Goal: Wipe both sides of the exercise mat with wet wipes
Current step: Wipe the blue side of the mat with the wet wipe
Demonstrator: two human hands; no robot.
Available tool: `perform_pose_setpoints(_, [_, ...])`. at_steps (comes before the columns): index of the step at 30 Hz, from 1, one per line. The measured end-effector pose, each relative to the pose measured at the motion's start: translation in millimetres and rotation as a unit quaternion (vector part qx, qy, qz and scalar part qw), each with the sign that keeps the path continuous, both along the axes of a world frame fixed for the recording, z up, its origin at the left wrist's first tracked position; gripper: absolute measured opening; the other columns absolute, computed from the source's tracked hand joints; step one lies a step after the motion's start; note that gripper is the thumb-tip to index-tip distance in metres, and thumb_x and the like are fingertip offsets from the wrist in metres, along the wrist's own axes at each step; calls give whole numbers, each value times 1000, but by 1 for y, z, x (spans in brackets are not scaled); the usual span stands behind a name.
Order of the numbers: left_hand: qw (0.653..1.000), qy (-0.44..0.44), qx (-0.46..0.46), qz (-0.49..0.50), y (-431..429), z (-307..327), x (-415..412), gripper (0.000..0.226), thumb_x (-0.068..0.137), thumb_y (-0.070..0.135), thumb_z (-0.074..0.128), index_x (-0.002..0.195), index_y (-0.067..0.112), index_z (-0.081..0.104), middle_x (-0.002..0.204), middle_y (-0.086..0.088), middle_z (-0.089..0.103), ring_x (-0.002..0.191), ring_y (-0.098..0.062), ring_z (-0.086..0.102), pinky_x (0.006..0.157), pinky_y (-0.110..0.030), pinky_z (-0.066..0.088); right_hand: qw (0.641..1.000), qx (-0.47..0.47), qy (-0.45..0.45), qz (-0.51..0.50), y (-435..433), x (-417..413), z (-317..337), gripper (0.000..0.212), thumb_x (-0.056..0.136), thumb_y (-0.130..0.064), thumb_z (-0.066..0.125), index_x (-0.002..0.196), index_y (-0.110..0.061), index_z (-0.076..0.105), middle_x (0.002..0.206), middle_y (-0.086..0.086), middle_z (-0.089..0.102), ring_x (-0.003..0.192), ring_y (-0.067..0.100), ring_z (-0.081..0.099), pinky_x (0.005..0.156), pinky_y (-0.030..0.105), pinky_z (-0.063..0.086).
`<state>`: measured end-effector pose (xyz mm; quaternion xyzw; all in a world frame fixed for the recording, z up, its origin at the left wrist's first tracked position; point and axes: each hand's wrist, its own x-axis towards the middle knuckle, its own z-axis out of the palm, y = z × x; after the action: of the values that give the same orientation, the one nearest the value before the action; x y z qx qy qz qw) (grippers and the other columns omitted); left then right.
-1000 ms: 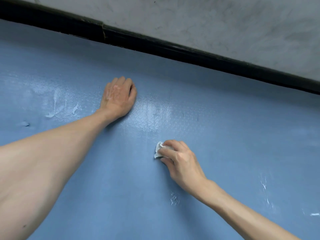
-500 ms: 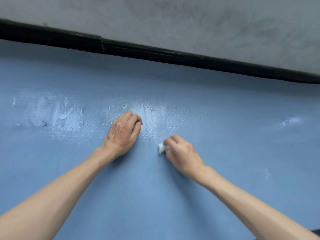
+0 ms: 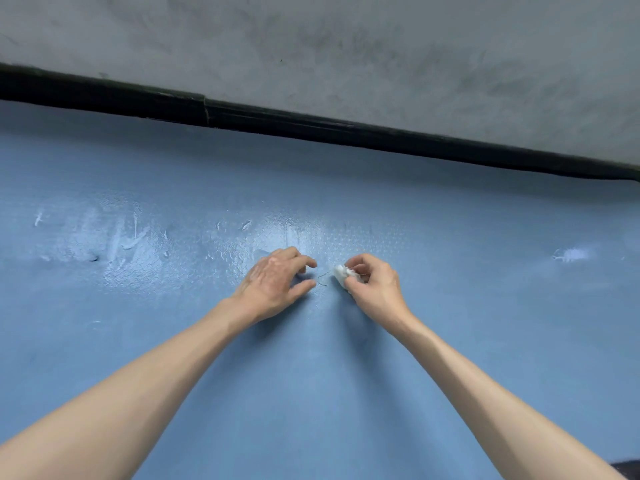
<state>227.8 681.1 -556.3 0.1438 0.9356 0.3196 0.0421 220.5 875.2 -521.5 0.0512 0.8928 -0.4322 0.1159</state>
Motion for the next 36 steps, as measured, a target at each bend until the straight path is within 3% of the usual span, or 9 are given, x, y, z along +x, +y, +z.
perform_pose_setpoints(5, [999, -20, -45, 9, 28, 1, -6, 26, 93, 33, 64, 115, 20, 66, 112, 1, 60, 108, -22, 55, 87, -32, 43, 990, -86, -70, -89, 6, 8, 5, 9, 89, -13, 60, 96, -18, 63, 90, 1, 68, 69, 10, 59, 51, 13, 43])
perform_pose_setpoints(10, [998, -10, -53, 25, 29, 5, -4, 17, 97, 23, 59, 103, 13, 71, 103, -7, 64, 97, -30, 62, 78, -35, 49, 975, -156, -108, -118, 7, 15, 1, 21, 87, -1, 52, 90, -20, 61, 76, -1, 67, 73, 19, 62, 86, 40, 54])
perform_pose_setpoints(13, [995, -34, -85, 35, 33, 7, -5, 16, 100, 20, 53, 102, 11, 66, 103, -8, 63, 96, -29, 61, 75, -31, 42, 962, -199, -134, -133, 9, 21, 2, 22, 88, 2, 49, 93, -16, 61, 80, 5, 65, 72, 20, 62, 85, 39, 55])
perform_pose_setpoints(15, [997, -49, -28, 55, 37, 10, -2, 12, 97, 17, 56, 99, 11, 66, 98, -5, 66, 93, -24, 61, 73, -22, 36, 957, -206, -143, -144, 11, 24, 3, 23, 89, 2, 49, 93, -17, 61, 85, 8, 65, 72, 21, 61, 82, 37, 55])
perform_pose_setpoints(19, [974, -103, 176, 103, 45, 23, 14, 5, 89, 15, 69, 86, 18, 67, 75, 13, 63, 64, 6, 56, 63, -6, 37, 945, -242, -159, -152, 12, 31, 5, 21, 91, 2, 50, 97, -15, 60, 94, 15, 67, 78, 25, 63, 75, 32, 55])
perform_pose_setpoints(22, [945, -142, 271, 115, 53, 25, 27, 15, 84, 12, 76, 80, 24, 66, 72, 13, 66, 63, 6, 59, 67, -9, 44, 929, -294, -181, -135, 8, 36, 11, 16, 93, 0, 53, 104, -10, 59, 97, 17, 68, 80, 26, 66, 71, 25, 55])
perform_pose_setpoints(28, [939, -116, 274, 172, 60, 24, 39, 20, 78, 20, 81, 77, 30, 63, 76, 9, 69, 69, -11, 62, 68, -15, 44, 889, -393, -206, -109, 3, 45, 15, 14, 95, -9, 58, 109, -6, 59, 95, 10, 73, 84, 19, 71, 86, 27, 55])
perform_pose_setpoints(31, [941, -112, 256, 189, 56, 23, 40, 28, 75, 25, 82, 78, 36, 57, 79, 14, 59, 61, -7, 49, 62, -12, 39, 883, -410, -205, -98, 5, 49, 15, 22, 93, -2, 59, 114, -7, 59, 92, 7, 74, 84, 16, 72, 81, 23, 56])
perform_pose_setpoints(36, [891, -203, 358, 192, 44, 21, 42, 44, 57, 30, 91, 88, 31, 59, 79, 11, 57, 53, -1, 45, 53, -13, 38, 870, -432, -226, -80, 10, 53, 17, 28, 87, 4, 62, 112, -9, 62, 97, 6, 73, 89, 15, 71, 79, 21, 55])
